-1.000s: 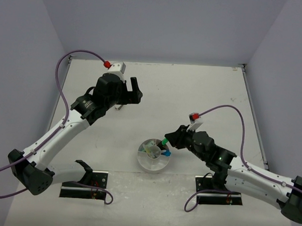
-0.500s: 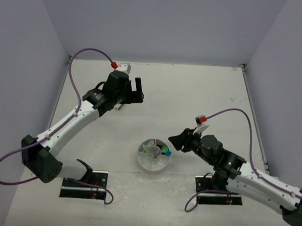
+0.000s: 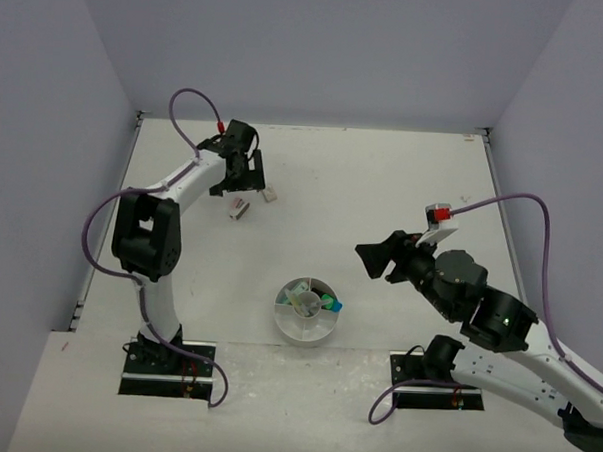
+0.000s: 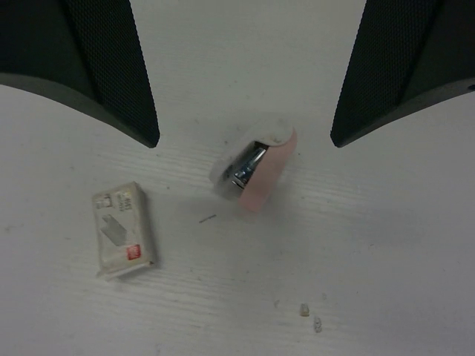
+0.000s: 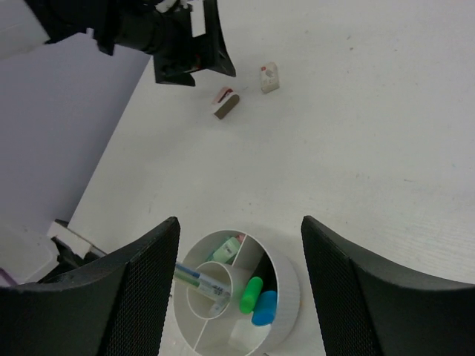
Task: Sort the stationery into containers
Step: Pick up the stapler from the center of the board.
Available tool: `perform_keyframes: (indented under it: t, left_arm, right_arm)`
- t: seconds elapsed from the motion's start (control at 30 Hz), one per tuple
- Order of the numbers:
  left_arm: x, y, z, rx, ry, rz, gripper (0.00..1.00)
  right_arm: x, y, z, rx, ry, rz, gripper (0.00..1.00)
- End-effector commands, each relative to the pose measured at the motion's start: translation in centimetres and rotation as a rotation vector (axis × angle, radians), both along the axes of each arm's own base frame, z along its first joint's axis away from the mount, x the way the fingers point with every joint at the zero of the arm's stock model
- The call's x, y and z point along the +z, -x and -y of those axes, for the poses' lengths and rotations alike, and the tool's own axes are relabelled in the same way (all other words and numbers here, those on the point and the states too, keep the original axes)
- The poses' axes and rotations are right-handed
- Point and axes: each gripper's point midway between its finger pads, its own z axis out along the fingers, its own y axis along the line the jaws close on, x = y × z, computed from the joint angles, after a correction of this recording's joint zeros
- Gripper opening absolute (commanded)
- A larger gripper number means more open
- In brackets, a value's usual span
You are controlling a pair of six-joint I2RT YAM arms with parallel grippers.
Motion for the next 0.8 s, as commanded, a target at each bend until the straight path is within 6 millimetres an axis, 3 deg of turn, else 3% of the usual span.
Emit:
perform_keyframes:
  t: [0.0,0.23,0.37,0.47,0.57,0.67,0.77]
  left_arm:
    - [-0.9,-1.2,0.2,-0.15,0.019,0.021,0.96]
    - [-4.0,-0.1,-1.0,-0.276,-0.015,0.036,0.94]
    - [-5.9,1.2,-1.5,-0.317,0.02,0.0,0.87]
    - [-7.0,1.9,-1.8,-0.325,0.022,-0.028,0.72]
    - [-7.3,2.4,-1.9,-0.338,0.018,-0.03,0.39]
    - [-6.3,2.8,-1.0,-0.366,0.07,-0.004,0.04]
    - [-3.2,3.2,0.5,-0.397,0.155,0.068,0.0]
  right_arm:
    - [-0.5,1.1,0.5,0.062,0.099,-0.023,0.68]
    - [-1.0,1.9,0.3,0.109,0.096,-0.027,0.68]
    - [-1.0,1.8,0.1,0.116,0.11,-0.026,0.68]
    - [-0.7,1.6,0.0,0.117,0.117,-0.023,0.68]
    - [-0.3,1.5,-0.3,0.121,0.121,-0.021,0.68]
    - [0.0,1.2,-0.6,0.11,0.11,-0.035,0.68]
    - [0.2,0.3,-1.1,0.073,0.092,-0.089,0.71]
